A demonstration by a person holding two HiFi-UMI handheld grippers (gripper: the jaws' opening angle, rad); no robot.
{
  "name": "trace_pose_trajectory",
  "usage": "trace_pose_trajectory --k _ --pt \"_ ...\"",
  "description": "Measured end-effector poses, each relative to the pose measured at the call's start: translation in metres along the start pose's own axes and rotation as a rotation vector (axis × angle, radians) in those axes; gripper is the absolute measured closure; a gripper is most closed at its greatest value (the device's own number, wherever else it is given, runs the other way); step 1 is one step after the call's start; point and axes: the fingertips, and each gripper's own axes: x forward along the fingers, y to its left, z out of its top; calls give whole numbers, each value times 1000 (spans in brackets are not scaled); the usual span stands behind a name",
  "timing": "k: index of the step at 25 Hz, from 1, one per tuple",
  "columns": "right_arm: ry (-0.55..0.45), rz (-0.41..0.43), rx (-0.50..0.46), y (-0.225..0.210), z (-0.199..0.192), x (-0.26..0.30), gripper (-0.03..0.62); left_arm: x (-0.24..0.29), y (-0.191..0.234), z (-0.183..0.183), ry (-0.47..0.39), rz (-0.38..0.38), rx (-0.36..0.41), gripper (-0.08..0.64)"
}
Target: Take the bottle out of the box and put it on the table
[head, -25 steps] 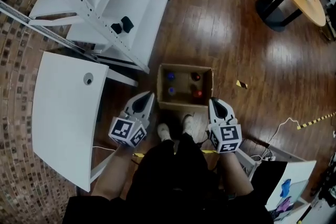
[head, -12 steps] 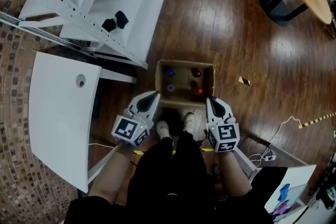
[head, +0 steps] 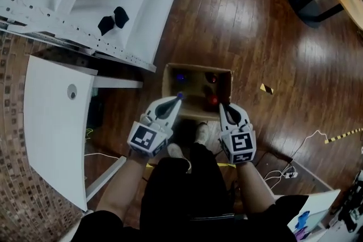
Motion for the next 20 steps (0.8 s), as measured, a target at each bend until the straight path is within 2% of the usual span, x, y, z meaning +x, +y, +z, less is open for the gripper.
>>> trace_pose_trajectory --k 3,6,12,15,20 --pt "-41 -40 21 -15 -14 19 588 19 2 -29 -16 -35 27 557" --pt "-85 -73 34 -24 -42 51 588 37 14 -72 -32 -60 56 557" --pt "-158 -106 -35 -45 -129 143 588 93 45 -188 -123 -122 107 557" --pt "-196 -132 -103 -60 -165 181 588 120 48 -242 -149 -162 138 557" --pt "-294 -178 -126 -71 -189 198 588 148 35 -284 -133 -240 161 555"
